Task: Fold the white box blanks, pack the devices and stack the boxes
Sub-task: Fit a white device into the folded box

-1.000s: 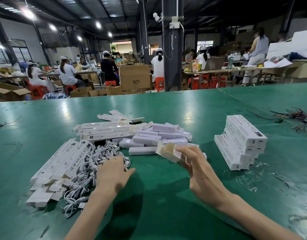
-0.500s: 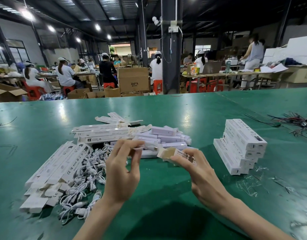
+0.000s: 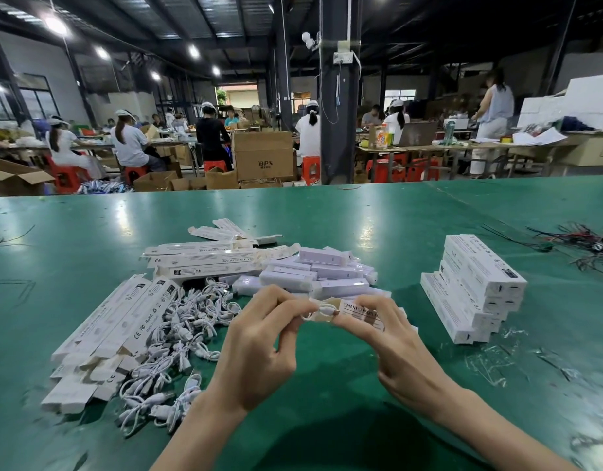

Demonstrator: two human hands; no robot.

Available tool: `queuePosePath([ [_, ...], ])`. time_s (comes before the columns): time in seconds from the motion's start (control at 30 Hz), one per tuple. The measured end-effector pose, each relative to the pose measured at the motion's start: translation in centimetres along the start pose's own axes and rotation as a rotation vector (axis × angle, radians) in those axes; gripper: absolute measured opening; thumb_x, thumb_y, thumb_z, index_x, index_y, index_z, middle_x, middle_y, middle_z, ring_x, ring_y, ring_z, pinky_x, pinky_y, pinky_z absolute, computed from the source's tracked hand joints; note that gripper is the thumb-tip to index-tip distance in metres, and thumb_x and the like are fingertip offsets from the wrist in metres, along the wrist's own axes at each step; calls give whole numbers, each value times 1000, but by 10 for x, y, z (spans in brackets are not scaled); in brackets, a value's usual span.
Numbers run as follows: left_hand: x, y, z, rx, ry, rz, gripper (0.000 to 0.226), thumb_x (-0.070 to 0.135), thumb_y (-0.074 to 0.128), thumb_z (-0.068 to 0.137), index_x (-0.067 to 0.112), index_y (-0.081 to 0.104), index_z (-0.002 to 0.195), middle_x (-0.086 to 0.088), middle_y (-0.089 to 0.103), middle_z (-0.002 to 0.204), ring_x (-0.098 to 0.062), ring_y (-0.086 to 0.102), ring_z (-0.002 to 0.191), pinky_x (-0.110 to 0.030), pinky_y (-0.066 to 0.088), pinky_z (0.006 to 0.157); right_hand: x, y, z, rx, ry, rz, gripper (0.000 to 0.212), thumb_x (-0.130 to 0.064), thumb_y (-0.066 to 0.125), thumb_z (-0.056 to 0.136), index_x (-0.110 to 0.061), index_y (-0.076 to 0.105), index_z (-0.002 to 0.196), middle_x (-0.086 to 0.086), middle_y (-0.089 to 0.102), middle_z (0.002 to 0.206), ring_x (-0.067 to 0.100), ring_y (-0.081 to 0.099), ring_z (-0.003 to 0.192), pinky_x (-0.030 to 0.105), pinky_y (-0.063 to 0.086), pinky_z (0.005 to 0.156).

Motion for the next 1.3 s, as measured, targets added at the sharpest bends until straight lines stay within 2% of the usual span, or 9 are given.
queuePosePath([
  [0.17,-2,2,1,-1,37,63,25,-12,61,81,5,75,93,-2,66,90,-19,60,85,-21,47,79,-1,2,0,-7,-22,29,102,19,36,45,-33,39,132,21,54,111,41,57,96,44,53,74],
  [0.33,4,10,-4,1,-79,-56,21,-6,69,83,6,71,100,3,69,95,-7,64,90,-15,48,81,-5,3,0,22,-39,14,93,14,28,50,-29,43,131,20,55,111,35,56,96,40,54,74],
  [0.5,10,13,-6,69,-113,-60,9,2,71,81,8,75,86,3,64,87,-1,59,83,-12,46,75,-8,-1,0,-12,-28,44,96,17,33,46,-29,44,130,21,54,112,39,57,97,47,53,76],
  [0.67,10,13,-6,99,-141,25,8,12,74,81,14,75,88,9,66,78,-11,60,74,-29,50,69,-10,-1,0,20,-32,21,98,16,35,44,-30,44,131,21,55,110,41,59,96,47,54,74],
  [0.8,14,14,-8,63,-180,-2,13,21,60,86,17,71,93,13,66,83,-7,60,79,-27,48,75,-4,-1,-1,12,-3,22,98,13,35,44,-31,44,131,19,53,113,40,57,98,47,53,75],
  [0.93,16,16,-7,35,-152,8,14,25,64,86,17,75,87,16,71,87,-10,61,77,-26,47,77,-2,-1,0,18,2,-12,97,12,36,43,-30,45,130,19,54,111,40,58,97,47,53,75],
  [1.1,16,17,-5,43,-373,-112,10,29,74,79,20,77,81,18,70,78,-1,60,78,-8,40,71,-5,3,1,51,-67,-125,83,4,21,57,-27,47,129,19,59,106,36,60,92,42,53,72],
  [1.2,13,18,-6,26,-515,-181,4,21,79,79,21,76,81,14,71,77,-5,63,77,-8,42,68,-5,4,1,48,-73,-171,82,0,22,58,-29,47,130,17,60,106,30,55,96,40,53,71],
  [1.3,10,20,-6,-39,-651,-274,13,13,77,80,26,75,81,16,72,77,-1,66,74,-10,46,69,-2,5,1,23,-70,-229,84,0,25,56,-30,46,131,16,60,106,24,46,99,37,50,71],
])
Point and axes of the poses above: each hand's wrist, its own z-axis towards the middle knuckle, its own y-axis out of the palm, x = y × z, the point moved 1 cm from there along z, towards the middle knuckle
